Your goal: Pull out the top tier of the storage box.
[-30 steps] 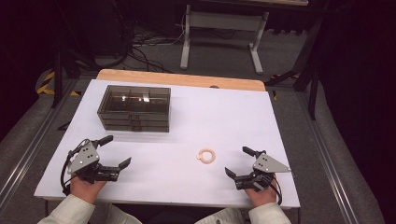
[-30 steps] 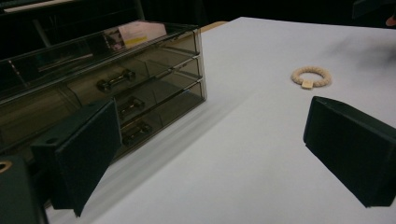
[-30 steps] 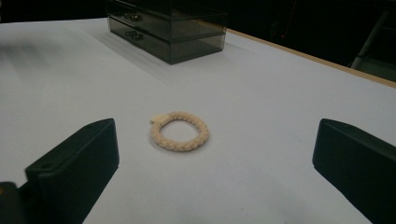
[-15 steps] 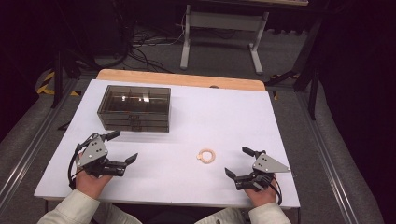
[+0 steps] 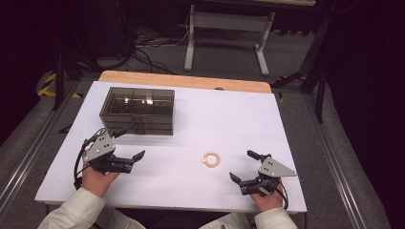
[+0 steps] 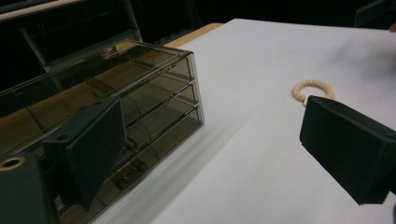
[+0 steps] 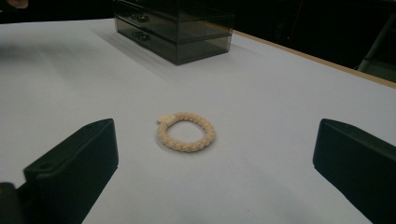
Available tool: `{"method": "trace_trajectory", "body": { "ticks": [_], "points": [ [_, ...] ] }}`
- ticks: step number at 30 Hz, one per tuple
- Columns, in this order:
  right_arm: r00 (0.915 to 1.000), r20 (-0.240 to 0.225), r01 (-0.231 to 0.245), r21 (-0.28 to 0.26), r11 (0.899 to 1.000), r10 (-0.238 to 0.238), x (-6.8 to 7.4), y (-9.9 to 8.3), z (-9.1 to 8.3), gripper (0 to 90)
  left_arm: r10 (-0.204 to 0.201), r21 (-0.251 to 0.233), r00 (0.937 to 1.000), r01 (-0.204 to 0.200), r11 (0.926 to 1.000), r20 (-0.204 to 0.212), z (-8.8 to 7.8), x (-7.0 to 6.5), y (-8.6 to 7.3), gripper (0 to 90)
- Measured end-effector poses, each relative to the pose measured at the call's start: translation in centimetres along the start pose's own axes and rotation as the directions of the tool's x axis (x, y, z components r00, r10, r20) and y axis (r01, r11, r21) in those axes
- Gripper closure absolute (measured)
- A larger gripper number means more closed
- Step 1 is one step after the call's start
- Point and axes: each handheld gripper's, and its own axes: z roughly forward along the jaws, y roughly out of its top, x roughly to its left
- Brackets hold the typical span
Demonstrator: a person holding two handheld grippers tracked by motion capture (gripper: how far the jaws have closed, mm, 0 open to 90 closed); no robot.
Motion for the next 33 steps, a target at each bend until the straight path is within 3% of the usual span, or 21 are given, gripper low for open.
{"method": "trace_trajectory", "body": {
  "ticks": [5, 22, 28, 31, 33],
  "points": [
    [1.0, -0.004, 0.001, -0.002, 1.0, -0.001, 0.0, 0.0, 0.0, 0.6, 0.026, 0.008, 0.9996, -0.026, 0.9996, -0.004, 0.3, -0.2, 0.6, 8.4],
    [0.9998, -0.019, 0.001, -0.001, 1.0, -0.001, 0.1, 0.0, 0.0, 0.5, 0.032, 0.021, 0.9995, -0.032, 0.9993, 0.007, 1.2, 0.7, 1.3, 11.5],
    [0.9998, -0.02, 0.001, 0.0, 1.0, -0.001, 0.1, 0.0, 0.0, 0.5, 0.084, 0.037, 0.9965, -0.084, 0.9958, 0.003, 1.4, 0.8, 1.7, 12.8],
    [0.9998, -0.02, 0.001, 0.001, 1.0, -0.001, 0.1, 0.0, 0.0, 0.5, 0.067, 0.035, 0.9976, -0.067, 0.9971, 0.016, 1.4, 0.9, 1.7, 13.2],
    [0.9998, -0.017, 0.003, 0.003, 1.0, -0.003, 0.1, 0.0, 0.0, 0.5, 0.076, 0.046, 0.9969, -0.077, 0.9959, 0.018, 1.5, 0.9, 1.6, 13.2]
  ]
}}
